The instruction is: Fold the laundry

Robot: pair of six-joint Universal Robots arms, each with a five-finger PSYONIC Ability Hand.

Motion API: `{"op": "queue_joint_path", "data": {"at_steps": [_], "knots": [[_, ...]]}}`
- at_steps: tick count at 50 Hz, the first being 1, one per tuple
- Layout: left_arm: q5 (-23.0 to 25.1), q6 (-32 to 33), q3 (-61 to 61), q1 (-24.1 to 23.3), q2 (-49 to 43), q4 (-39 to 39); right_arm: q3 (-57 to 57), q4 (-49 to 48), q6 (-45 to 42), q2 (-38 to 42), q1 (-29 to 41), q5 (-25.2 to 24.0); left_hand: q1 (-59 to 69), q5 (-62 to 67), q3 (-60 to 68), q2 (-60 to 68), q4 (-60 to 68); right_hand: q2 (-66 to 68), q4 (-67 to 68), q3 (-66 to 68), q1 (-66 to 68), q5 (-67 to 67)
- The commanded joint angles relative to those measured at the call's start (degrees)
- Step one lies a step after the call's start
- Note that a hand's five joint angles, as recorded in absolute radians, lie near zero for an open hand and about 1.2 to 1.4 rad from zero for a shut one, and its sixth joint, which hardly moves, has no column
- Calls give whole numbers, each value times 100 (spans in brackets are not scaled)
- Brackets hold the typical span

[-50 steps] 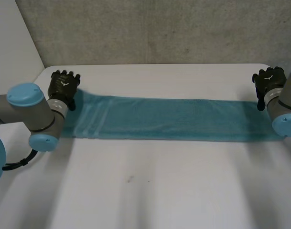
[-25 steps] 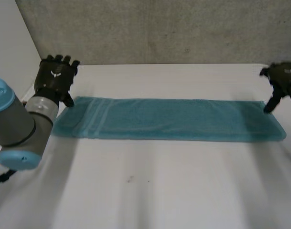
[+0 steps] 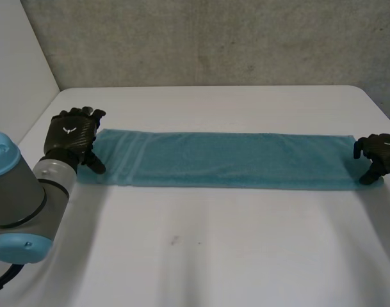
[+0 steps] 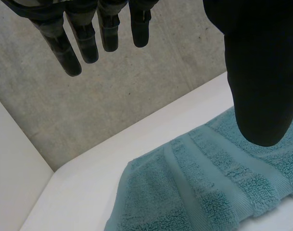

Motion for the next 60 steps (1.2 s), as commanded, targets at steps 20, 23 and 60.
{"op": "queue_joint_path", "data": {"at_steps": [20,23,60], "knots": [[7,14,-36,-5,-28,47,-246,79,-464,398,-142,95,108,4,30,83,86,1197,1179,1172,1737,1321],[7,14,-44,-5,-28,56,-307,88,-472,512,-151,95,108,4,30,83,86,2391,2373,2366,2932,2516],[-19,14,-97,-31,60,56,-1705,607,-552,65,-232,1370,91,-13,13,66,69,4238,4220,4213,4779,4363]]}}
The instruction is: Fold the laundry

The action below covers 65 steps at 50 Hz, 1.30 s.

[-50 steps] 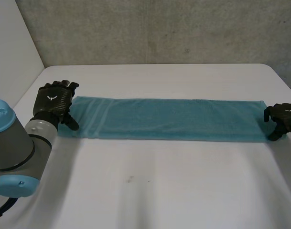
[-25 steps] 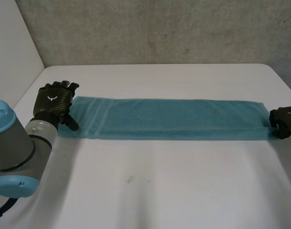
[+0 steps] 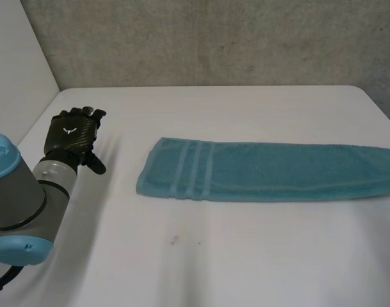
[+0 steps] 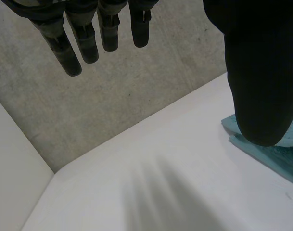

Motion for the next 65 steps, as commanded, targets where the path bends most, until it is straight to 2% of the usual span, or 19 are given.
{"op": "queue_joint_path", "data": {"at_steps": [1,12,17,19,20,24,30,31,33,34,35,37,39,41,43,45,51,57,65], "knots": [[-7,0,-41,-10,19,9,-219,-132,584,-645,1443,-336,91,-13,13,66,69,1248,1176,1230,2565,1435],[-7,9,-41,25,36,18,-984,-519,717,-664,4231,-468,91,-13,13,66,69,1248,1176,1230,2565,1435],[-15,9,-32,34,36,18,-1423,-782,699,28,5680,-705,91,-13,13,66,69,1248,1176,1230,2565,1435],[-15,9,-32,34,45,18,-1477,-827,708,154,5859,-767,91,-13,13,66,69,1248,1176,1230,2565,1435],[-15,9,-32,34,45,18,-1651,-896,717,476,6251,-906,91,-13,13,66,69,1248,1176,1230,2565,1435],[-15,9,-32,43,45,18,-1968,-915,708,1100,6745,-925,91,-13,13,66,69,1248,1176,1230,2565,1435],[-7,9,-41,43,45,18,-2215,-853,682,1594,7107,-917,91,-13,13,66,69,1248,1176,1230,2565,1435],[-7,9,-41,43,45,18,-2215,-853,682,1595,7107,-917,91,-13,13,66,69,1248,1176,1230,2565,1435],[-7,9,-41,34,45,18,-2189,-783,673,1569,7099,-812,91,-13,13,66,69,-2492,-2564,-2511,-1176,-2306],[-7,9,-41,25,36,18,-2189,-783,673,1569,7099,-811,91,-13,13,66,69,-2514,-2585,-2532,-1197,-2327],[-7,9,-41,25,36,18,-2189,-661,673,1438,7073,-515,91,-13,13,66,69,-5752,-5824,-5770,-4435,-5565],[2,0,-32,-1,28,18,-2189,-599,673,1350,7072,-356,58,-46,-21,33,36,-5752,-5824,-5770,-4435,-5565],[28,0,-15,-10,19,9,-2040,-380,752,877,7020,241,41,-64,-38,16,19,-5752,-5824,-5770,-4435,-5565],[46,0,12,-36,19,9,-1944,-326,778,735,6967,365,24,-80,-54,-1,2,-5752,-5824,-5770,-4435,-5565],[55,0,64,-80,10,18,-1384,-124,1006,166,6451,577,24,-80,-55,-1,2,-5752,-5824,-5770,-4435,-5565],[116,0,187,-177,-8,9,-1030,-80,1226,-196,6177,578,40,-64,-38,16,18,-5752,-5824,-5770,-4435,-5565],[511,0,688,-554,-244,-79,435,-62,1999,-1093,5168,201,108,4,29,83,86,-5752,-5824,-5770,-4435,-5565],[732,0,1663,-880,-947,-693,1466,-158,2150,-1314,4384,-388,175,71,97,150,153,-5752,-5824,-5770,-4435,-5565],[706,18,2806,-986,-1976,-1546,2372,-914,2132,-1297,3882,-653,175,71,97,150,153,-3827,-3899,-3845,-2510,-3640]]}}
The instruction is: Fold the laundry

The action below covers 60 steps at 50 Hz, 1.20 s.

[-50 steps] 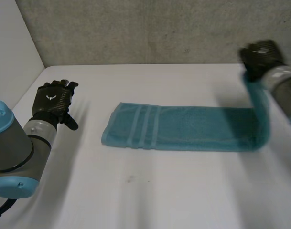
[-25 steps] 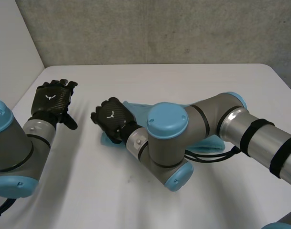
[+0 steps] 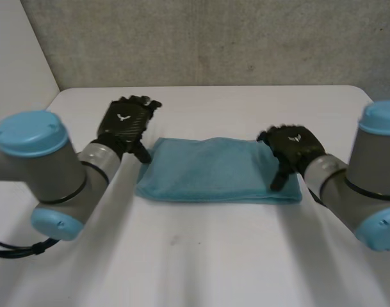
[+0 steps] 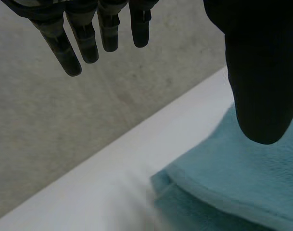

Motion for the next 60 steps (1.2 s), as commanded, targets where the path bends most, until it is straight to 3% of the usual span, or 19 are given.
{"op": "queue_joint_path", "data": {"at_steps": [1,11,15,16,27,30,36,38,45,47,50,53,60], "knots": [[-51,20,1015,-89,-950,-774,811,-783,-91,67,-414,-217,174,71,97,150,152,1526,1508,1537,1714,1459],[-280,415,1006,-80,-1293,-774,918,-987,-145,374,-441,-164,174,71,97,150,152,2214,2195,2225,2401,2146],[-456,415,857,-72,-1232,-774,839,-978,-206,639,-537,-68,174,71,97,150,152,6227,6208,6238,6414,6159],[-473,415,813,-72,-1206,-774,830,-978,-250,639,-581,-24,174,71,97,150,152,6514,6496,6525,6702,6446],[-570,371,84,-19,-73,-774,-83,-873,-2147,507,-529,714,107,4,30,83,85,6517,6498,6528,6704,6449],[-579,354,-57,16,296,-783,-924,-724,-2280,428,486,741,90,-13,13,66,68,6517,6498,6528,6704,6449],[-579,336,-286,52,834,-774,-1807,-468,-2307,709,1370,679,90,-13,13,66,68,6517,6498,6528,6704,6449],[-579,345,-382,51,999,-774,-2358,-381,-2298,1356,2130,505,90,-13,13,66,68,6517,6498,6528,6704,6449],[-755,328,-523,122,1203,-756,-2484,-337,-2368,2123,2934,310,73,-30,-4,49,51,6517,6498,6528,6704,6449],[-807,310,-514,122,1203,-756,-2466,-301,-2281,2203,2943,328,73,-30,-4,49,51,2804,2785,2815,2991,2736],[-808,240,-436,122,1185,-756,-2379,-363,-2097,1933,2847,328,89,-13,13,66,68,-263,-282,-252,-76,-331],[-772,38,-234,113,1080,-739,-2282,-407,-1579,1405,2698,354,157,54,80,133,135,-483,-502,-472,-296,-551],[-729,-639,697,-273,377,-774,-2054,-241,502,464,1522,310,325,222,248,302,304,-483,-502,-472,-296,-551]]}}
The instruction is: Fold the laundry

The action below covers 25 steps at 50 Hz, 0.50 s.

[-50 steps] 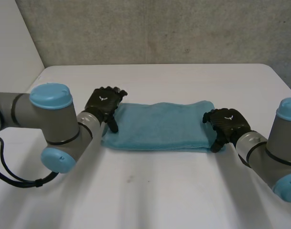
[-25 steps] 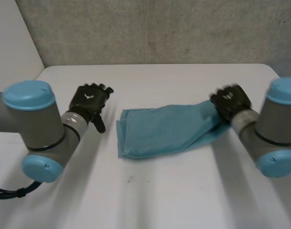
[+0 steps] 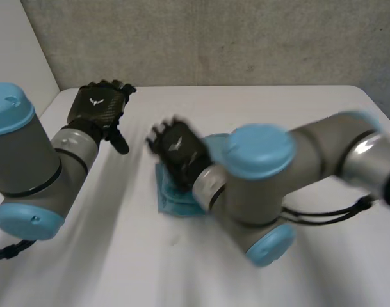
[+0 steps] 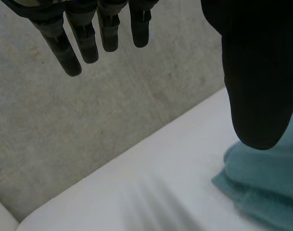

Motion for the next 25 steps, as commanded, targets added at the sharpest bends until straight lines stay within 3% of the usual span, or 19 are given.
{"op": "queue_joint_path", "data": {"at_steps": [1,4,10,18,25], "knots": [[69,-644,944,-428,-726,-38,231,325,1969,-890,-1222,-54,322,222,248,300,299,-269,-344,-233,-197,-375],[227,-741,1269,-683,-1165,-82,179,624,2059,-855,-1356,-151,339,239,265,317,315,-269,-344,-233,-197,-375],[324,-777,1411,-912,-1911,-389,-111,1064,2261,-12,-1558,-459,356,256,282,334,332,-269,-344,-233,-197,-375],[307,-724,1305,-903,-2414,-653,-463,1504,2586,726,-1769,-573,356,256,282,334,332,-269,-344,-233,-197,-375],[316,-619,1252,-719,-2318,-891,-813,1907,2542,894,-1831,-626,356,256,282,334,332,-269,-344,-233,-197,-375]]}}
